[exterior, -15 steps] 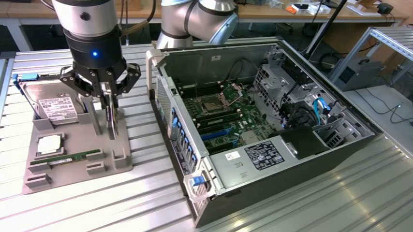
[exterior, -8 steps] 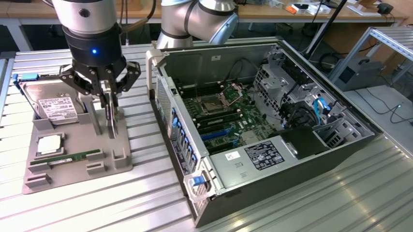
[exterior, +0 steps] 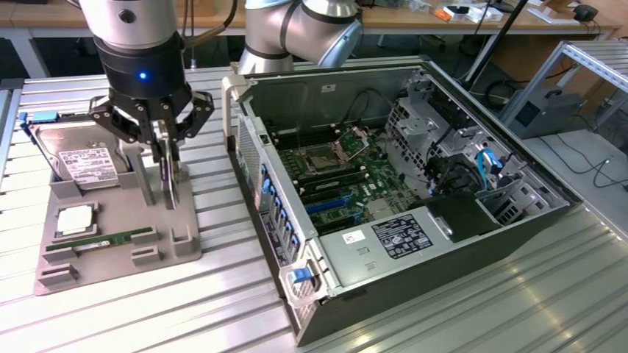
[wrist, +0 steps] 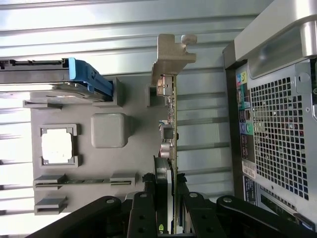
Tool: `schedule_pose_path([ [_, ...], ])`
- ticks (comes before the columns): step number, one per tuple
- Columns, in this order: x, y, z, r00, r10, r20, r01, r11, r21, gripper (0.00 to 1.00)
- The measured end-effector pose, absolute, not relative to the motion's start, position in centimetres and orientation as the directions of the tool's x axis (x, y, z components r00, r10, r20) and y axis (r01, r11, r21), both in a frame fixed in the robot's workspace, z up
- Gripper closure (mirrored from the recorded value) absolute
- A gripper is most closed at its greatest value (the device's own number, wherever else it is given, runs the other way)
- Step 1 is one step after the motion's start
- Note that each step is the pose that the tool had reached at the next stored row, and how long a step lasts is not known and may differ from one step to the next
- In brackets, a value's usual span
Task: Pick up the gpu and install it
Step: 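Pick up the gpu and move the gpu toward the slot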
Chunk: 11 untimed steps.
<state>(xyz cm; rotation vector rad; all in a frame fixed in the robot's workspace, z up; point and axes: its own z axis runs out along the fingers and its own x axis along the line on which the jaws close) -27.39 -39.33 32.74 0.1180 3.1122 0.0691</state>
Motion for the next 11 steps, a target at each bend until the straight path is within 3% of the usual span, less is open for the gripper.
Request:
schedule_pose_path([
  [11,-27.39,-39.33,33.17,-0.997,0.076,-0.025,0.075,0.996,0.046,0.73],
])
